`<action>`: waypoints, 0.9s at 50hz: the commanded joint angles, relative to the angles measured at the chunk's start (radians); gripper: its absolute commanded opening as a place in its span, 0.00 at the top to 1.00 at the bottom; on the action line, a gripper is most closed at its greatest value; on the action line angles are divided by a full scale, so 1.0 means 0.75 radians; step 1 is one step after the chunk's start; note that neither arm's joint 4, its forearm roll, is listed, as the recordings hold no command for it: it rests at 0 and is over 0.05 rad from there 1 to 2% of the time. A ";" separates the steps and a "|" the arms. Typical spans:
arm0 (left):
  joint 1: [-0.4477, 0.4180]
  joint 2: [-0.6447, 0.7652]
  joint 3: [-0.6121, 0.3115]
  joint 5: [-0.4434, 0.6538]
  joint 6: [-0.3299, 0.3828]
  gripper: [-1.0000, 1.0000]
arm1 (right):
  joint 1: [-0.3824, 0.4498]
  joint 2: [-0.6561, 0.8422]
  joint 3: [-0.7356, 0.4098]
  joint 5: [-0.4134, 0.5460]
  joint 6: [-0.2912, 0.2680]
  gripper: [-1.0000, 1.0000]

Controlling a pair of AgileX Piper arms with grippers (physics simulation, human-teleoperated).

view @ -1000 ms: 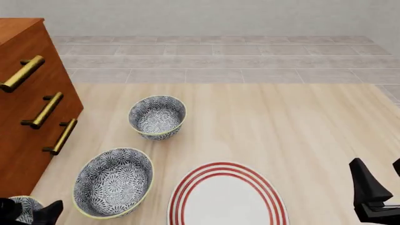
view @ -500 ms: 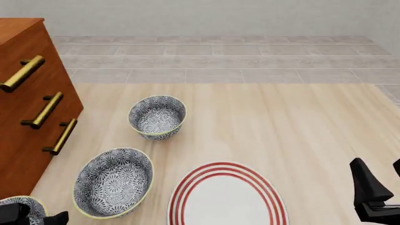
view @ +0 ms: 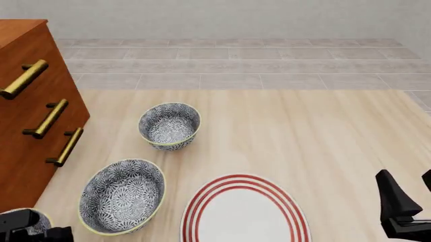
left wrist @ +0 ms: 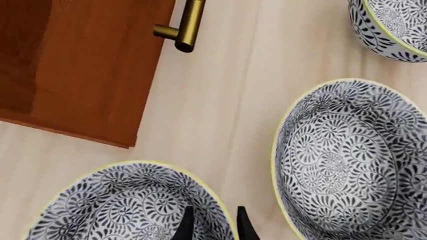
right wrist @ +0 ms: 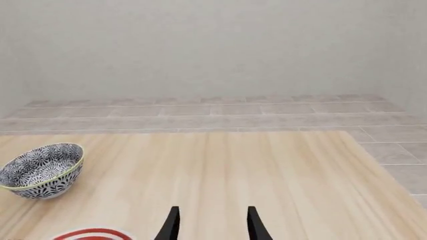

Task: Put the bowl at the front on the plate.

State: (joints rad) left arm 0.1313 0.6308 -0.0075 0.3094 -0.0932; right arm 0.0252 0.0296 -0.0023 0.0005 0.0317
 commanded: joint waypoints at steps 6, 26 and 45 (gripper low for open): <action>0.191 0.199 0.010 -0.146 0.127 1.00 | -0.003 0.005 -0.001 -0.006 0.002 0.00; 0.120 -0.370 -0.237 0.346 0.137 1.00 | -0.002 0.010 0.000 -0.008 -0.008 0.00; -0.190 -0.590 -0.671 0.651 0.185 1.00 | -0.007 0.016 -0.001 -0.012 -0.014 0.00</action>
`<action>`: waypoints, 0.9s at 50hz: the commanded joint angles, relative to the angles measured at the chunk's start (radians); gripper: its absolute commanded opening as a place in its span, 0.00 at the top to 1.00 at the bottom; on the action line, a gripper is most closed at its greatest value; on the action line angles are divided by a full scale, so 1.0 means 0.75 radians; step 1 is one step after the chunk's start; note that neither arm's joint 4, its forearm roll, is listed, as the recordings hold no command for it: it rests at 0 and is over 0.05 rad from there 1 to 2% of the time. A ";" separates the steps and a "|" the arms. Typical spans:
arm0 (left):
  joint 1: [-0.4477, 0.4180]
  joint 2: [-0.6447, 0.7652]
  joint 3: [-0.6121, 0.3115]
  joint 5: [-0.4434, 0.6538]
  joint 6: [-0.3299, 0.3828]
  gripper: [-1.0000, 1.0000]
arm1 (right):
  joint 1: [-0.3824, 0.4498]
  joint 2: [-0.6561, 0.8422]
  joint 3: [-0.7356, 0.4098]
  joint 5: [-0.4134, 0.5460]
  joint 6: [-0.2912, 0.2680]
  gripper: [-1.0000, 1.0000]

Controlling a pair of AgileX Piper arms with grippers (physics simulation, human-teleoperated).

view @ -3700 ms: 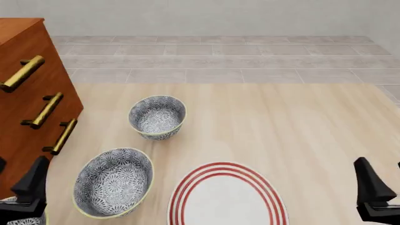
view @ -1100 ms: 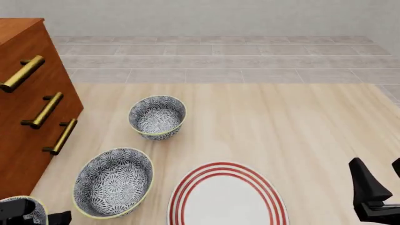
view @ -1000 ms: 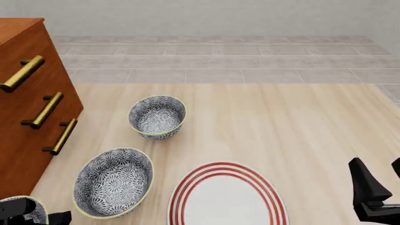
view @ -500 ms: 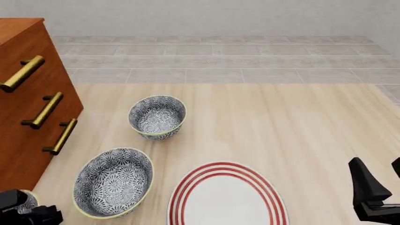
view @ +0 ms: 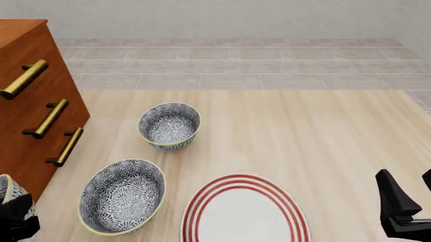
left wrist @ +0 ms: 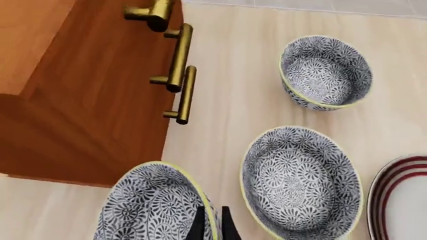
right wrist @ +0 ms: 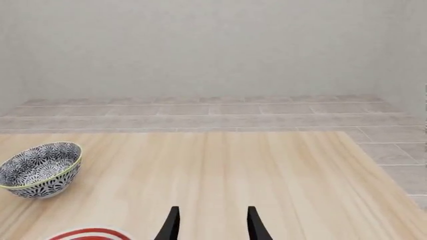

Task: Put the bowl at the front on the plate.

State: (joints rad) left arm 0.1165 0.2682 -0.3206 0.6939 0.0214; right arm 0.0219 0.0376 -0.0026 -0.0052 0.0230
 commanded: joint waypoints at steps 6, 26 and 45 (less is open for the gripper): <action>-0.280 -0.080 -0.396 0.157 0.070 1.00 | -0.006 0.001 -0.002 0.000 0.001 0.00; -0.710 -0.001 -0.467 0.027 0.393 1.00 | -0.012 -0.003 -0.002 0.004 0.009 0.00; -1.175 0.351 -0.480 -0.240 0.535 1.00 | -0.012 0.007 -0.001 -0.006 0.016 0.00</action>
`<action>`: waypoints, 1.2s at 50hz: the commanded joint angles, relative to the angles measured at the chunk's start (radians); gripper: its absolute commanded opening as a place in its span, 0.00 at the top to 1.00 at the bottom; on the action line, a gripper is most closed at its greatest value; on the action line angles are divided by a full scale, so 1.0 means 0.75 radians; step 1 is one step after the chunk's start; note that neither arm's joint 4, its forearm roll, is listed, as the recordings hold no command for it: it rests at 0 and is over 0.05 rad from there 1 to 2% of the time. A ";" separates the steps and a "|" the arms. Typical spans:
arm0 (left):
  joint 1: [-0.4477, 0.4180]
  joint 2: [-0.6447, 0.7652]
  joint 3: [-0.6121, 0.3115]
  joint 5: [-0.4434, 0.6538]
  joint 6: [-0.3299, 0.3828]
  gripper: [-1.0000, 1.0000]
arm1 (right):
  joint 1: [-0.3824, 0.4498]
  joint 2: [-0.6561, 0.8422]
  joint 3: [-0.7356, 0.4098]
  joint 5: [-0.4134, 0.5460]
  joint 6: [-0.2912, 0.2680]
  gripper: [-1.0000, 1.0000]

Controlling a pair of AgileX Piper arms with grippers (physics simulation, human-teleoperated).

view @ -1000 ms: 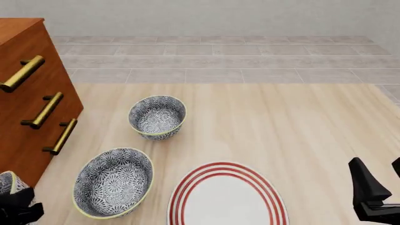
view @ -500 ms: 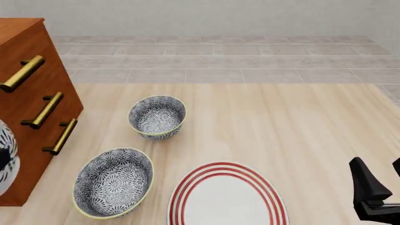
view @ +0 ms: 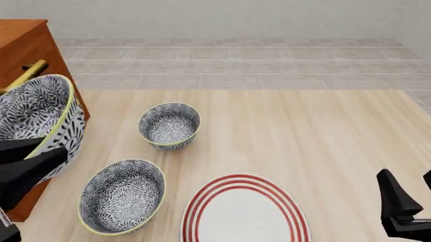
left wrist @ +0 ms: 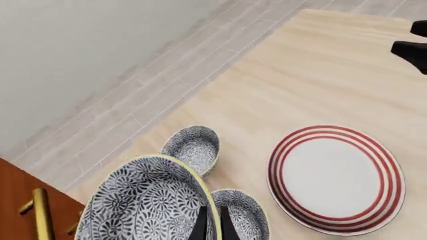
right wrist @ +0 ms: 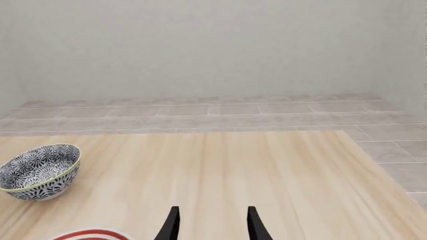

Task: Put the bowl at the front on the plate.

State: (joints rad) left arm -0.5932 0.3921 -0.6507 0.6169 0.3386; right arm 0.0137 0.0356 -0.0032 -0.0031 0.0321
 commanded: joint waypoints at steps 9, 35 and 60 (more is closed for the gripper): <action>-0.414 0.477 -0.040 -0.356 0.239 1.00 | -0.001 0.008 0.001 -0.009 0.000 0.00; -0.739 0.953 -0.158 -0.578 0.269 1.00 | 0.005 0.003 0.001 -0.001 -0.014 0.00; -0.808 1.193 -0.169 -0.713 0.150 1.00 | 0.001 0.023 0.001 -0.021 -0.007 0.00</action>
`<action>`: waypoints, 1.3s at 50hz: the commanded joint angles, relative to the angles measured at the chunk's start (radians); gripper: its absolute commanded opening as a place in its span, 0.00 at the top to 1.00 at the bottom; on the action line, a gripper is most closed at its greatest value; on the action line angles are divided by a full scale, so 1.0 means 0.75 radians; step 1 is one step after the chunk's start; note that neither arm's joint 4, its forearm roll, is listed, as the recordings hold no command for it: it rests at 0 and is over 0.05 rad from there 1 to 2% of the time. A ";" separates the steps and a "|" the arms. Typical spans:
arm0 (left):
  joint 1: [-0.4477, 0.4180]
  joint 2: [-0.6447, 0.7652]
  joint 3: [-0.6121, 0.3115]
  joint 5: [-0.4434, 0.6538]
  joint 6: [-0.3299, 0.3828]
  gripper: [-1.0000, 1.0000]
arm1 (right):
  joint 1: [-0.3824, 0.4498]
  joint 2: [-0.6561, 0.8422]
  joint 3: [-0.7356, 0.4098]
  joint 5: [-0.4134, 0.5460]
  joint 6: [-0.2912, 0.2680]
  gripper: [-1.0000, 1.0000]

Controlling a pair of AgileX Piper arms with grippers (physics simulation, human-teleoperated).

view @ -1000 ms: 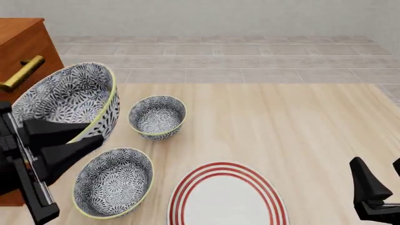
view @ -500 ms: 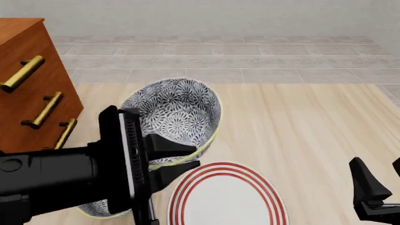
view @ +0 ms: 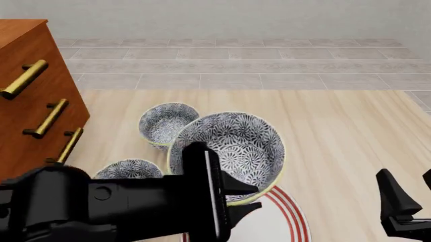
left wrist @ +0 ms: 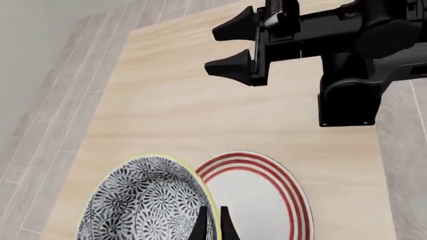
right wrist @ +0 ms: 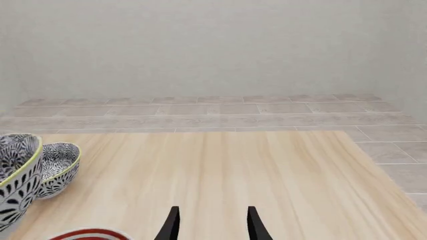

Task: Put the bowl at the front on the plate.

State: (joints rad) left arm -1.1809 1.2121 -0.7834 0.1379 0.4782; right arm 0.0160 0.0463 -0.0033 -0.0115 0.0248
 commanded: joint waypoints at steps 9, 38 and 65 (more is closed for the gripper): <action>0.020 0.190 0.087 -0.202 -0.055 1.00 | 0.005 0.008 0.000 -0.005 -0.006 0.00; 0.029 0.375 0.170 -0.441 -0.199 1.00 | 0.004 0.016 0.000 -0.009 -0.007 0.00; -0.077 0.300 0.180 -0.354 -0.273 1.00 | 0.009 0.034 0.002 -0.030 -0.006 0.00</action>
State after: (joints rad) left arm -1.2152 1.4603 -0.6484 -0.1493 0.2813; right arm 0.0213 0.0708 -0.0019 -0.0323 0.0201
